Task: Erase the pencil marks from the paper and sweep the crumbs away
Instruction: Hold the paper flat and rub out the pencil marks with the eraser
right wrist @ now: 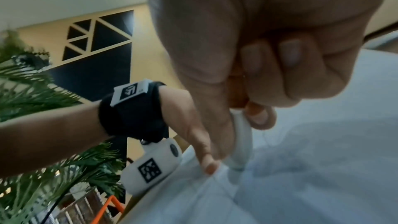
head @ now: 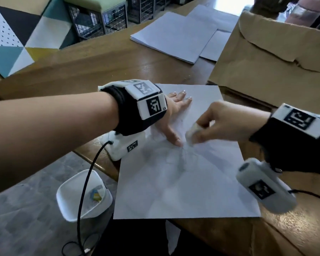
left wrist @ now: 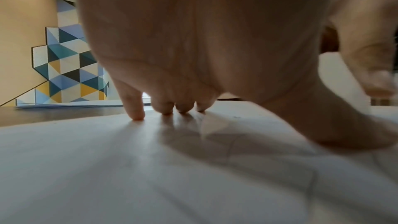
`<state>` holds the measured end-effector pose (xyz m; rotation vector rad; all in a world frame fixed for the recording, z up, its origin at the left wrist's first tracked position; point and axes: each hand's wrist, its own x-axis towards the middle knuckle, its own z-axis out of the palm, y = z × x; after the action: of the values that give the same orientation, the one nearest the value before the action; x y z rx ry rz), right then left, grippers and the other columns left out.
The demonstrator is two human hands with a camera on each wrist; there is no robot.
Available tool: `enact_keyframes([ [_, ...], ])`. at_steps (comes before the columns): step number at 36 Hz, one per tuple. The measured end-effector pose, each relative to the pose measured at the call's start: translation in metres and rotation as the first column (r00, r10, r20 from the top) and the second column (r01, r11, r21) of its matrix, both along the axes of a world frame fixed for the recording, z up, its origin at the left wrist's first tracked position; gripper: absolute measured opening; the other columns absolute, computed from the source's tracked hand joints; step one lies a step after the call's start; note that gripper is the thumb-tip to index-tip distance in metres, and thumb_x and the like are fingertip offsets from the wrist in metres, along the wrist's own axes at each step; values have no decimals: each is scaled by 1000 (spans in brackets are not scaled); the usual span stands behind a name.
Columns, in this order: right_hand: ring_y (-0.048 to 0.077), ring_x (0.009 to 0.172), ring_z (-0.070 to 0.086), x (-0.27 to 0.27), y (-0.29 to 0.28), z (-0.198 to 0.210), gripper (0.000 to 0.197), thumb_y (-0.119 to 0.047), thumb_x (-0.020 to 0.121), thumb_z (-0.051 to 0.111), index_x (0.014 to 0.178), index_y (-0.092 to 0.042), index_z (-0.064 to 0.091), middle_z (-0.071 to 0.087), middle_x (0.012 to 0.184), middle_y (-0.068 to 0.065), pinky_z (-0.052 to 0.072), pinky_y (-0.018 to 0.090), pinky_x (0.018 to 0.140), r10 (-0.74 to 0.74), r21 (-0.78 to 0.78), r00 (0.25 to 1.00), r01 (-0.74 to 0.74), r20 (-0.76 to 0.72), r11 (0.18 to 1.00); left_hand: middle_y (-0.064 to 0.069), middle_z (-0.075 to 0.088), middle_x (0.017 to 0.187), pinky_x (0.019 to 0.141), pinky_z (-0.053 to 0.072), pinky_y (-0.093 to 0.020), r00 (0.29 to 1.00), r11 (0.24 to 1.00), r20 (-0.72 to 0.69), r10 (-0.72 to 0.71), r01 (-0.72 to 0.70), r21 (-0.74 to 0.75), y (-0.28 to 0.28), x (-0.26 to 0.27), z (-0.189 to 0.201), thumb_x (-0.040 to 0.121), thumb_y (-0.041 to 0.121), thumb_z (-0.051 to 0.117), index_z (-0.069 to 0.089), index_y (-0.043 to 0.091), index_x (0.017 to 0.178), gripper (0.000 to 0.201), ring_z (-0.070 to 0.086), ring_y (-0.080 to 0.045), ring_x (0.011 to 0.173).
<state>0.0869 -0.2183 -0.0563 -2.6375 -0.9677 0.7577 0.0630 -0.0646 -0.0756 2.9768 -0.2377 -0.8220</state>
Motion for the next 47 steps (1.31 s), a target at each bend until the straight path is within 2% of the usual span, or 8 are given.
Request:
enact_keyframes([
  [2, 13, 61, 41, 1, 0, 4, 38, -41, 72, 71, 85, -6, 72, 50, 63, 1, 38, 25, 60, 5, -70, 999, -8, -51, 998, -2, -22, 157, 118, 0, -31, 1000, 1000, -3, -5, 5, 5, -1, 1, 0, 71, 56, 69, -18, 17, 149, 123, -13, -19, 147],
  [7, 9, 36, 32, 26, 17, 8, 40, -39, 69, 78, 42, -19, 57, 36, 32, -9, 29, 17, 39, -217, 62, 976, 218, -34, 974, -6, -21, 157, 118, -1, -32, 1000, 1000, -6, -16, 16, 4, 0, 0, 0, 71, 59, 68, -17, 16, 149, 123, -12, -21, 147],
  [12, 13, 46, 31, 13, 7, 0, 42, -41, 71, 74, 43, -14, 59, 34, 41, -5, 29, 23, 49, -154, 83, 988, 152, 19, 985, -3, -22, 157, 118, -2, -32, 1000, 1000, -14, -6, 6, 3, 1, 1, -1, 70, 59, 68, -18, 16, 149, 124, -13, -19, 147],
  [17, 11, 50, 30, -2, -4, 4, 41, -40, 71, 73, 84, -2, 69, 39, 55, -1, 31, 23, 49, -24, -81, 997, 18, -79, 997, -3, -23, 156, 118, -2, -31, 1000, 1000, -18, -19, 19, 1, 0, 3, -2, 70, 57, 69, -19, 16, 148, 125, -14, -19, 146],
  [21, 9, 34, 30, 21, 10, 7, 45, -41, 69, 77, 45, -12, 53, 35, 34, -8, 28, 21, 43, -207, 17, 975, 209, -79, 978, -5, -23, 157, 119, 0, -35, 999, 999, -17, -43, 44, 18, 0, 4, -2, 69, 60, 68, -19, 14, 148, 126, -13, -21, 147],
  [27, 10, 33, 25, 17, 8, -5, 51, -37, 71, 76, 32, -16, 50, 28, 30, -7, 25, 19, 39, -267, 155, 963, 268, -26, 951, -4, -23, 157, 120, -1, -35, 999, 999, -17, -33, 33, -10, 2, 4, -3, 66, 61, 69, -19, 13, 148, 129, -14, -20, 146],
  [32, 15, 46, 26, -3, 6, -5, 52, -37, 71, 75, 40, -14, 41, 30, 45, -2, 25, 25, 48, -141, 60, 986, 146, -86, 987, -6, -26, 155, 121, -1, -38, 999, 999, -34, -38, 38, 0, 3, 7, -6, 66, 65, 67, -23, 10, 146, 132, -17, -21, 146],
  [47, 9, 36, 28, 10, 7, -4, 49, -40, 70, 76, 36, -16, 52, 34, 36, -8, 28, 20, 43, -164, 33, 978, 170, -126, 985, -1, -27, 155, 120, -1, -40, 998, 1000, -52, -25, 25, -17, 3, 6, -5, 66, 62, 70, -22, 25, 147, 128, -18, -19, 146],
])
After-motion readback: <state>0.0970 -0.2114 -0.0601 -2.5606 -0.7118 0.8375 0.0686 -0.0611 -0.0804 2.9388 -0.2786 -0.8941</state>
